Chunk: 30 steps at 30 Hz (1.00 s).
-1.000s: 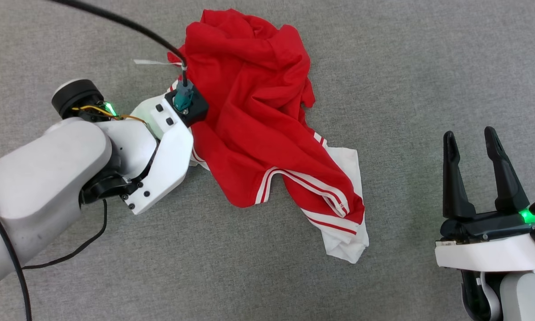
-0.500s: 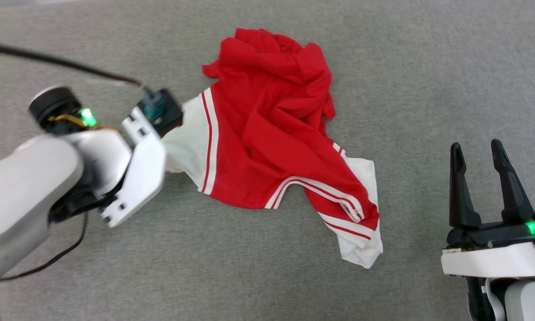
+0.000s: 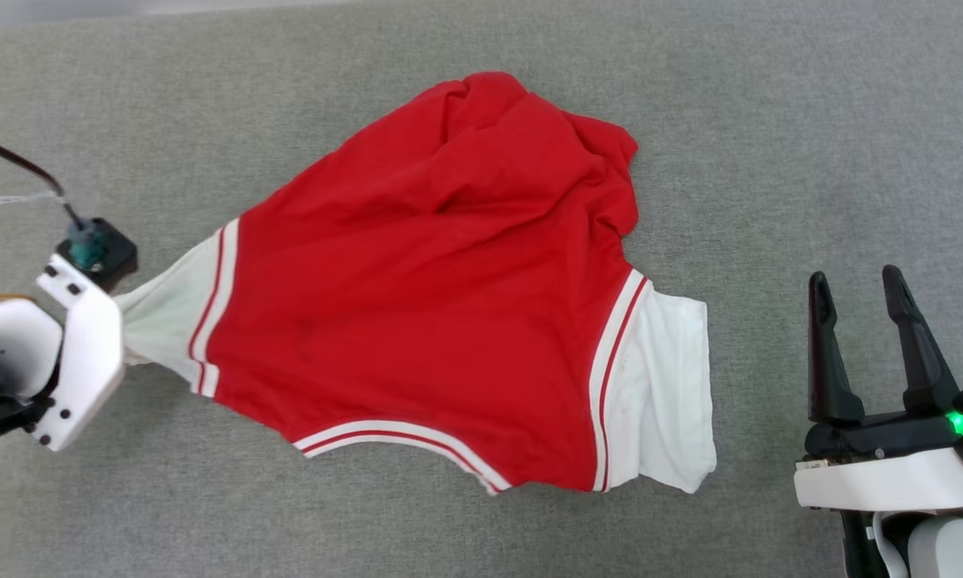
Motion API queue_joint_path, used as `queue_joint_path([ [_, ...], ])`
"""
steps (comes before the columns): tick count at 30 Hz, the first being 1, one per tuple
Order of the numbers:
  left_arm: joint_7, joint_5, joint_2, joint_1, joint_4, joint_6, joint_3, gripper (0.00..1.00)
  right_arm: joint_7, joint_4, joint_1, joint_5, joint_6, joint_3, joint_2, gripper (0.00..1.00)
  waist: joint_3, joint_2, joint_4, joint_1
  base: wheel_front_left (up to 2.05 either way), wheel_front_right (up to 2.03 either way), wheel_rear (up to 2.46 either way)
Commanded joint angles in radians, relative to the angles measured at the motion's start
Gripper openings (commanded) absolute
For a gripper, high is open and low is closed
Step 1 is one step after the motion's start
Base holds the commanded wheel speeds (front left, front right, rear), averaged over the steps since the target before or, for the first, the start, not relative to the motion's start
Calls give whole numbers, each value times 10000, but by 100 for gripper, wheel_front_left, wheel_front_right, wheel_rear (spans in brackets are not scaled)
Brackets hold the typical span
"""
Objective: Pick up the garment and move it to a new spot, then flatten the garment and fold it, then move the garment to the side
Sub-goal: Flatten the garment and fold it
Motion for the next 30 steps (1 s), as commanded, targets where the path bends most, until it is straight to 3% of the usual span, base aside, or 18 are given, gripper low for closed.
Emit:
queue_joint_path([
  [1,-37,24,-18,124,72,46,29,0,-22,15,-31,-29,-5,14,18,100,34,0,-42,0,0,0,0],
  [8,-783,-234,-704,685,1355,114,97,0,-22,87,121,-95,-4,-111,18,100,29,0,-94,0,0,0,0],
  [9,-1004,-213,-840,665,1450,152,144,40,-22,98,163,-117,-5,-175,18,100,-37,0,-52,0,0,0,0],
  [10,-1257,-164,-942,656,1527,188,199,100,-22,101,182,-162,-4,-226,18,100,-127,0,-10,0,0,0,0],
  [15,-2756,-385,-981,1041,1604,743,701,100,-22,-19,195,-430,-5,-351,16,100,-772,0,76,0,0,0,0],
  [19,-4017,-336,-773,1585,1065,1465,943,100,-22,-299,208,-909,-5,-459,18,100,-1273,0,234,0,0,0,0],
  [21,-4759,-359,-634,1883,676,2034,1184,100,-22,-525,91,-1202,-5,-471,-114,100,-1465,0,334,0,0,0,0],
  [24,-6160,-288,-711,2417,79,3256,1608,100,-22,-964,-145,-1412,-4,-584,-457,100,-1662,0,559,0,0,0,0],
  [30,-7886,-402,-1118,3524,-891,4976,2092,100,-22,-1241,-688,-1679,-5,-262,-1547,100,-1963,0,880,0,0,0,0],
])
